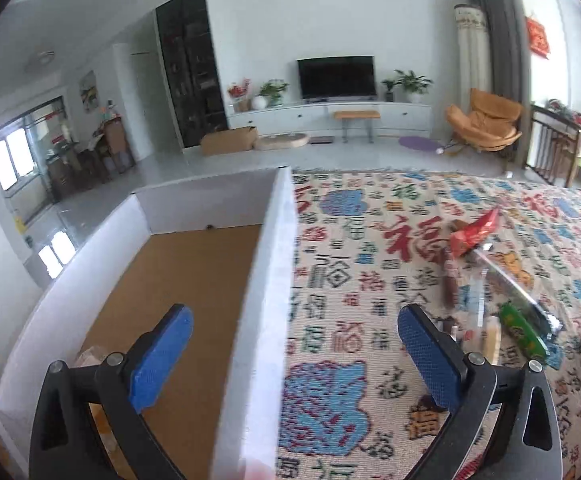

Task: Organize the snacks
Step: 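Move the left gripper back over the table toward the rice cracker bar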

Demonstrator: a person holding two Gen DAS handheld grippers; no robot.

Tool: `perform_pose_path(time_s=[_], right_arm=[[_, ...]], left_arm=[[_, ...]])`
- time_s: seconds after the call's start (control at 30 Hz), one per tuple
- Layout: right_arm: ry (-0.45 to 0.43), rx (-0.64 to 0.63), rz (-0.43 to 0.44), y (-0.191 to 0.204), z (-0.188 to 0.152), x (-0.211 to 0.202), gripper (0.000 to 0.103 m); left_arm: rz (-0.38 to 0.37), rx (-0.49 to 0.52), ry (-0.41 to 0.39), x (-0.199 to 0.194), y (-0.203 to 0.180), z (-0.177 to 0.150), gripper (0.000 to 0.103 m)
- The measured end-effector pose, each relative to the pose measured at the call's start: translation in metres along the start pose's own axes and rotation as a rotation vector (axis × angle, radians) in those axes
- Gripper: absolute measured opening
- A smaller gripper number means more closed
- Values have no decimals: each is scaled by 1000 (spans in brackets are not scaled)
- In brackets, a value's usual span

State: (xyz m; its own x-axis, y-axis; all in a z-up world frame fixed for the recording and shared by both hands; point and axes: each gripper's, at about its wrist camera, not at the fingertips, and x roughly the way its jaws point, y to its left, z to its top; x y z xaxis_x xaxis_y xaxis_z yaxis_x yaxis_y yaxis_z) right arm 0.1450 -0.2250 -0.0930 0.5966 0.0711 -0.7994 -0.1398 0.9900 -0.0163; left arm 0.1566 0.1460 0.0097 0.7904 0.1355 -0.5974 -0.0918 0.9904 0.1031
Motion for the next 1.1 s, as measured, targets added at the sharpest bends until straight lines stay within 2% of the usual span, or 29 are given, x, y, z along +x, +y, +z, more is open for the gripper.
perform_pose_path(time_s=[0.1,0.23,0.77,1.1], right_arm=[[-4,-12,-15,2,-1,-2,90],[-2,-9,-12,-1,-1,-3,90],[-7,-23,-32,6,-1,-1,90],[-8,-26,-35,7,0,-2,90]], left_arm=[[-19,60,39,1,-14,-10,102],[-15,156,27,-9,-35,-18,102],[-58,103,25,-32,-36,-24,102],[-79,119,33,-40,-41,-30,102]])
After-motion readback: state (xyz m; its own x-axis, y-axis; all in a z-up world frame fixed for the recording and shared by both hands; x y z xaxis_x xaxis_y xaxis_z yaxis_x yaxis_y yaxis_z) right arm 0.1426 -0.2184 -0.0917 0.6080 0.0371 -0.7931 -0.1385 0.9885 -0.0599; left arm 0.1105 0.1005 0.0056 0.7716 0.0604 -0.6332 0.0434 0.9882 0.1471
